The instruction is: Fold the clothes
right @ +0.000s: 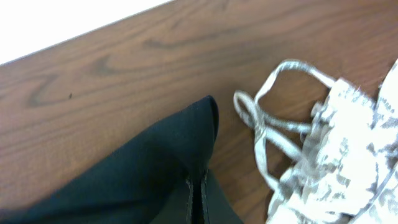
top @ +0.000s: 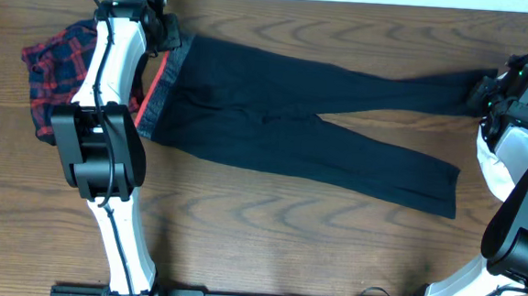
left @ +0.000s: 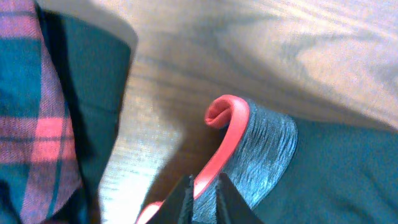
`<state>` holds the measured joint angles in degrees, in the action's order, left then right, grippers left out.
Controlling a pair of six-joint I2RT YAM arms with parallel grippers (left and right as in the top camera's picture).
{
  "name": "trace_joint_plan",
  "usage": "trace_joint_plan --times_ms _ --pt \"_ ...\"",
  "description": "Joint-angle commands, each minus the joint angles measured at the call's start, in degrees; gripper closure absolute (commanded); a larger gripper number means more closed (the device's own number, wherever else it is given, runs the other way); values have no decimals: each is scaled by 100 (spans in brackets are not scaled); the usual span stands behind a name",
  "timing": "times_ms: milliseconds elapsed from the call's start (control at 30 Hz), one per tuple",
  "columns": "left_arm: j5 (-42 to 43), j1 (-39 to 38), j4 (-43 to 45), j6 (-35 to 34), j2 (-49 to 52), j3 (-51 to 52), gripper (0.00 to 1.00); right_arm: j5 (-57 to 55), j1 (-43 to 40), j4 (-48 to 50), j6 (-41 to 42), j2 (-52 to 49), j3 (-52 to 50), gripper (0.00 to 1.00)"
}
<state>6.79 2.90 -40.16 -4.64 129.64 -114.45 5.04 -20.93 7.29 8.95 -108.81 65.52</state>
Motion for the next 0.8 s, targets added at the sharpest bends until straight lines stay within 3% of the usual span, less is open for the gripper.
trace_joint_plan --times_ms 0,33,100,300,467,600,767 --pt "-105 24 162 -35 114 -13 78 -177 -37 162 48 -7 37 76" --pt "-105 24 219 -35 114 -13 71 -155 -28 186 46 -7 37 50" --pt "-105 24 249 -35 103 -15 71 -37 -22 184 44 -7 37 1" --pt "-109 31 -245 2 79 -15 69 723 -22 -254 46 55 37 1" --pt "-118 74 -946 4 -170 -15 66 1001 -63 -1233 44 442 37 1" --pt "-645 72 -1840 -116 -605 -15 65 992 -133 -2535 -2 1069 37 1" --pt "-638 79 -3383 -289 -835 -13 63 866 -149 -4747 70 1971 37 1"
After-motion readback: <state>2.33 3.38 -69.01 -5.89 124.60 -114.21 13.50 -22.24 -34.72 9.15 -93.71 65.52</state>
